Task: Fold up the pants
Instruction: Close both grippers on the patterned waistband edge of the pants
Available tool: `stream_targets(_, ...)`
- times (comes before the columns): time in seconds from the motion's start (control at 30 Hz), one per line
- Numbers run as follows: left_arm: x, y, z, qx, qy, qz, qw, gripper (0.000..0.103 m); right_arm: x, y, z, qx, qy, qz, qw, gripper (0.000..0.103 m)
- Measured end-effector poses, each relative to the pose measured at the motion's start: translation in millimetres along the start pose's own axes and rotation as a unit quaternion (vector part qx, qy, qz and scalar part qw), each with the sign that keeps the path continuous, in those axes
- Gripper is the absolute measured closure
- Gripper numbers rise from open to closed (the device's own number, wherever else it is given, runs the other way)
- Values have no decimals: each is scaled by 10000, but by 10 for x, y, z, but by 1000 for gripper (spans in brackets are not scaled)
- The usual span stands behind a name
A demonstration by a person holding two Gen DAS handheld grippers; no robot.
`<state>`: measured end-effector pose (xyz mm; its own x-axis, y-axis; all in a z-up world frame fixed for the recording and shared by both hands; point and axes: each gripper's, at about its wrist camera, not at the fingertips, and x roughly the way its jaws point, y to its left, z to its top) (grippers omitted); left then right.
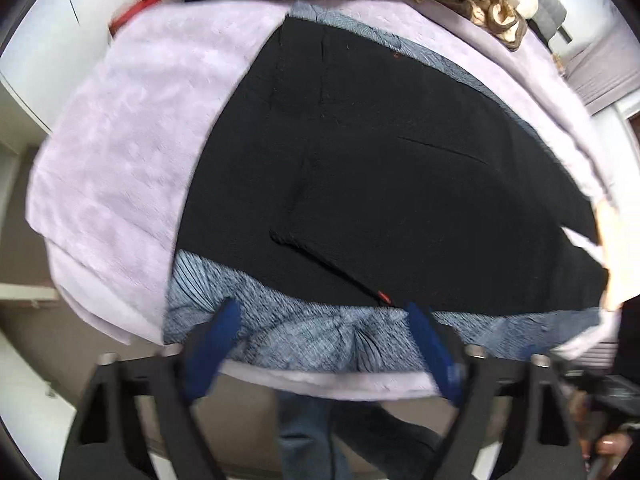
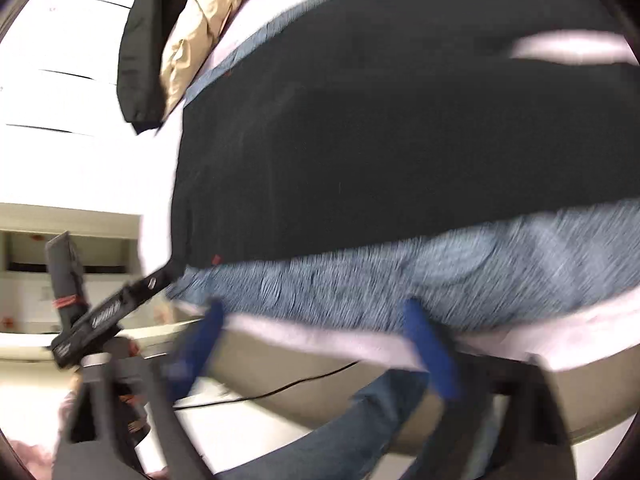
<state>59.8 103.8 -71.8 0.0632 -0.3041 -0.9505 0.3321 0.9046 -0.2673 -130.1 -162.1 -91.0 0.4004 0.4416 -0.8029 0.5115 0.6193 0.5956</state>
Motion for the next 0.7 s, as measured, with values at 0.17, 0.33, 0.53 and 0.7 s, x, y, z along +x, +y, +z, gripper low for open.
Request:
stream_targets(0.17, 0, 97, -113, -63, 117, -110, 9999, 24, 100, -371, -143, 661, -89, 465, 9967, 43)
stream_targets(0.33, -27, 90, -241, 49, 180, -234, 9996, 24, 5, -531, -185, 1113, -547, 1069, 9865, 44)
stream_targets(0.53, 51, -33, -304, -356, 464, -1013, 9931, 24, 16, -449, 14, 1311, -645, 1553, 9770, 97)
stream_targets(0.7, 177, -152, -356, -793, 673, -1763, 9788, 24, -326, -296, 25, 1151, -997, 1997, 9680, 97)
